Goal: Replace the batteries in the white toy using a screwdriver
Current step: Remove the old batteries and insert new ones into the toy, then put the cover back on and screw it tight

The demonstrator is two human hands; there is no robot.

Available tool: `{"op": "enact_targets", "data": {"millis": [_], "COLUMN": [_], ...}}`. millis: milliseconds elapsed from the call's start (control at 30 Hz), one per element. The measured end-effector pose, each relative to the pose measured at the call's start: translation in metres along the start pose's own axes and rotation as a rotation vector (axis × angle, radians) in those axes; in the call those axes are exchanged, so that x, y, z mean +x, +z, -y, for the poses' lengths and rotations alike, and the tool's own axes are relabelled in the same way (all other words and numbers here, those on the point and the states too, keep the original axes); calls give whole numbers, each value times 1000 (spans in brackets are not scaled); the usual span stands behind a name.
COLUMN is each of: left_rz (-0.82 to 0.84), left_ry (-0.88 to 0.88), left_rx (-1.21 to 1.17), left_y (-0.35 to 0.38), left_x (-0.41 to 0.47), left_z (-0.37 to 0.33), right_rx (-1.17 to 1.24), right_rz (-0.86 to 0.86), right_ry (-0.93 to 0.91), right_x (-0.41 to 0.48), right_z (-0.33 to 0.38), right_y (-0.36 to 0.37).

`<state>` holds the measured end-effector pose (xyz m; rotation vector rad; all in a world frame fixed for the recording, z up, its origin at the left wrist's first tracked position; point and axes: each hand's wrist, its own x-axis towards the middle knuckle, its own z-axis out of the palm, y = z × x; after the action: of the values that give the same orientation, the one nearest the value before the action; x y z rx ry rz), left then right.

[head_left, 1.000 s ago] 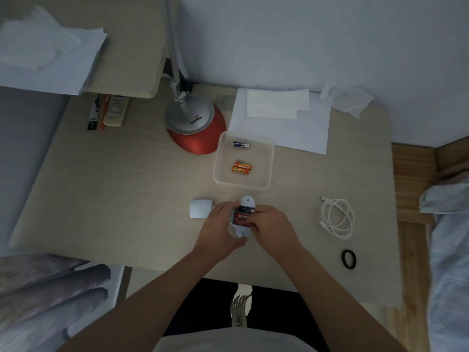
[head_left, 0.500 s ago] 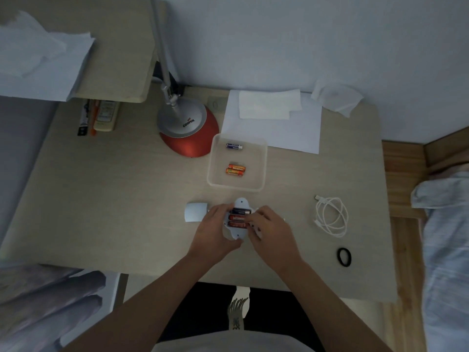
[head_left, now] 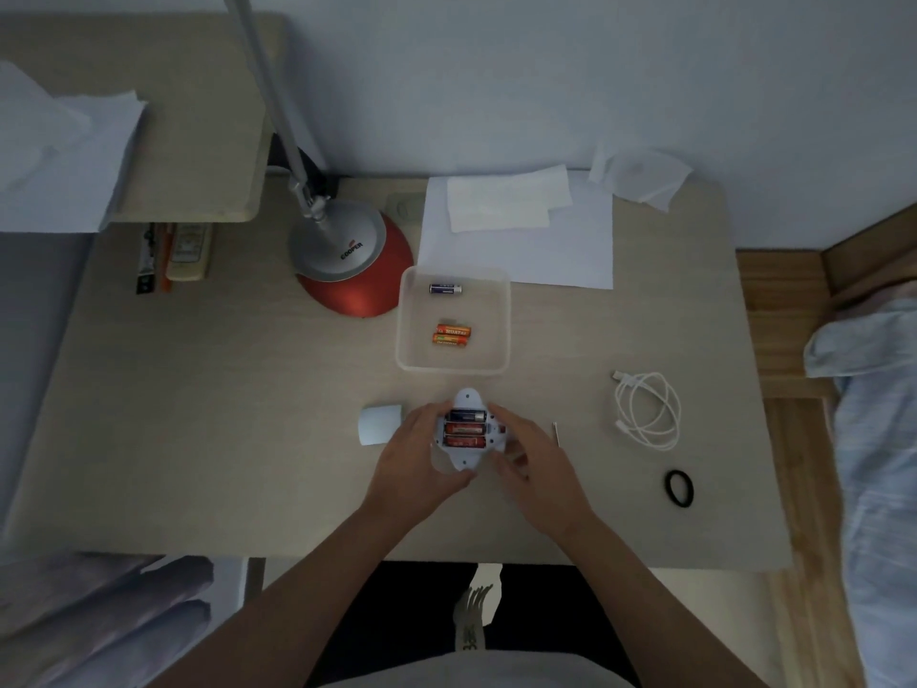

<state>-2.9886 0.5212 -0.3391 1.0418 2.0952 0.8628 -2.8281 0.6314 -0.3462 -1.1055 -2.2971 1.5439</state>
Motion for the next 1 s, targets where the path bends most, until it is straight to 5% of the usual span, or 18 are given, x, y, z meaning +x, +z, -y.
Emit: {"op": "enact_targets", "data": {"millis": [333,533,1000], "left_rz": [0,-78,48], "left_ry": [53,121,132], "left_rx": [51,287,442], "left_y": [-14,-54,-63], "left_x": [-1,8,20], "left_z": [8,35,58], "right_rx": [10,8,15], "right_rz": [-4,-8,-4], "right_ry": [-17,-16,6], "right_x": [5,4,3], "right_z": [-3,-2,1], "right_y": [-4,-4,-3]}}
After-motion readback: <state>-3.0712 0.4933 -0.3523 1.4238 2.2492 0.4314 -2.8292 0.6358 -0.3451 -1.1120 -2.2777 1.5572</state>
